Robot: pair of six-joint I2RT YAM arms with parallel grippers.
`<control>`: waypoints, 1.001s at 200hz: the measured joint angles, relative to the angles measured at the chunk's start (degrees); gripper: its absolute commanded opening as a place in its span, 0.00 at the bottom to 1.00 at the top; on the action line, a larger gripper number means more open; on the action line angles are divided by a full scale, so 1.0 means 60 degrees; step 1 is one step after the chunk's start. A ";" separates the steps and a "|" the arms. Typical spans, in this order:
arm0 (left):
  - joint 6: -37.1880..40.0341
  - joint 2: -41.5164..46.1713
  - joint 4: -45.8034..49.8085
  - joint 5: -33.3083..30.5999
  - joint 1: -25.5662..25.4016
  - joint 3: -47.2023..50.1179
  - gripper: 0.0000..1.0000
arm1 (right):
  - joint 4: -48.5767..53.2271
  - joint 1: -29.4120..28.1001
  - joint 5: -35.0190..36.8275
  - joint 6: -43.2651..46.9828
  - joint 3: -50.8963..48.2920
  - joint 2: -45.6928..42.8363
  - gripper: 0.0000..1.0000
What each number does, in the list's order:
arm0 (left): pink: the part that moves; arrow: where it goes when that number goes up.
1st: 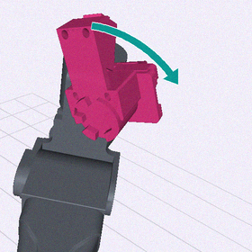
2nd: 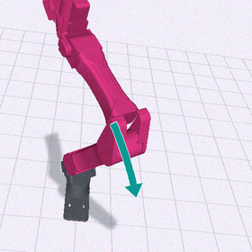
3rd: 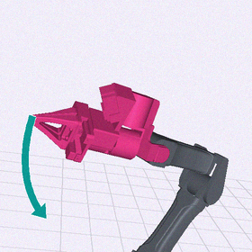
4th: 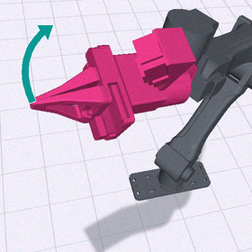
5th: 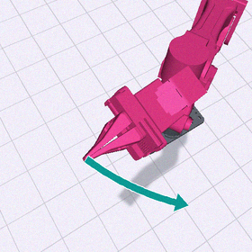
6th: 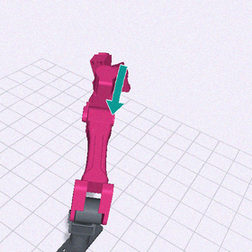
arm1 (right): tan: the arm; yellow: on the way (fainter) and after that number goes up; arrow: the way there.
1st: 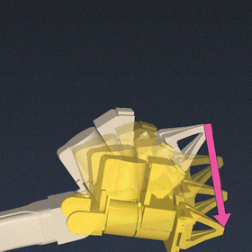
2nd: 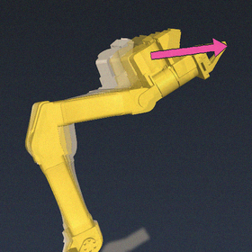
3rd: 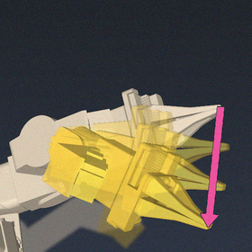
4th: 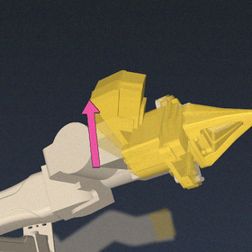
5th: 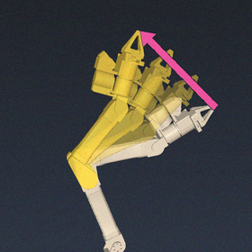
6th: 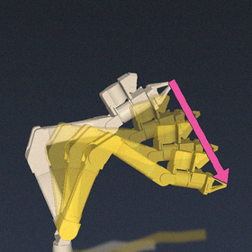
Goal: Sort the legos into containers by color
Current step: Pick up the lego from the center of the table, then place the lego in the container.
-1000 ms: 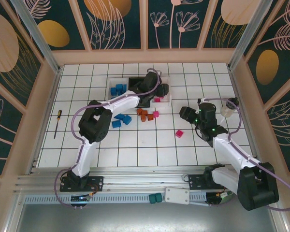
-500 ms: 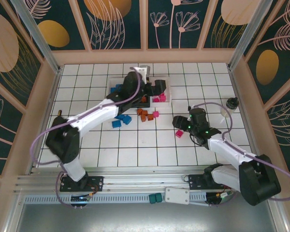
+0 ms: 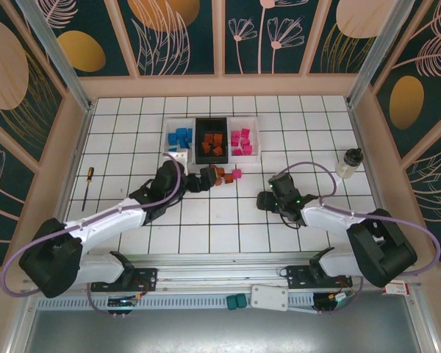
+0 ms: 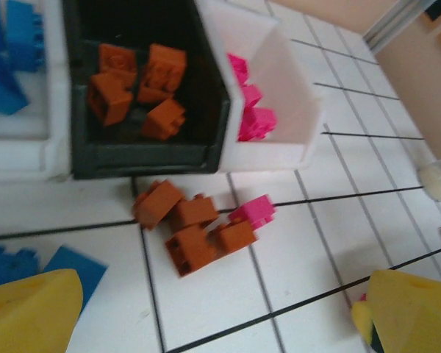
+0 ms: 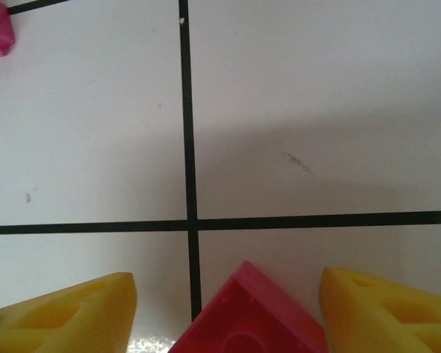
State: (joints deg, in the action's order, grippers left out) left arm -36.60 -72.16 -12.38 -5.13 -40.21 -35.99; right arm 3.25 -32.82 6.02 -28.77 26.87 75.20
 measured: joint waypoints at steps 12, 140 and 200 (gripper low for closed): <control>-0.0062 0.0208 0.0000 -0.0135 0.0004 0.0299 0.99 | 0.0004 -0.0073 0.0178 -0.0029 0.0004 0.0055 0.57; -0.0248 0.1042 0.0215 -0.0984 0.0004 0.1271 0.99 | -0.0361 -0.0044 -0.0291 0.0936 0.4521 0.1381 0.30; -0.0492 0.1545 0.0670 -0.0991 0.0004 0.1497 0.99 | -0.0707 0.0903 -0.0138 0.1231 0.7898 0.5413 0.40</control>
State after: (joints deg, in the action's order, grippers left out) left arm -39.55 -62.89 -8.36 -11.07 -40.18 -27.00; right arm -0.99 -27.40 5.19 -21.39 74.26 107.68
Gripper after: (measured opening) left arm 0.987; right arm 0.399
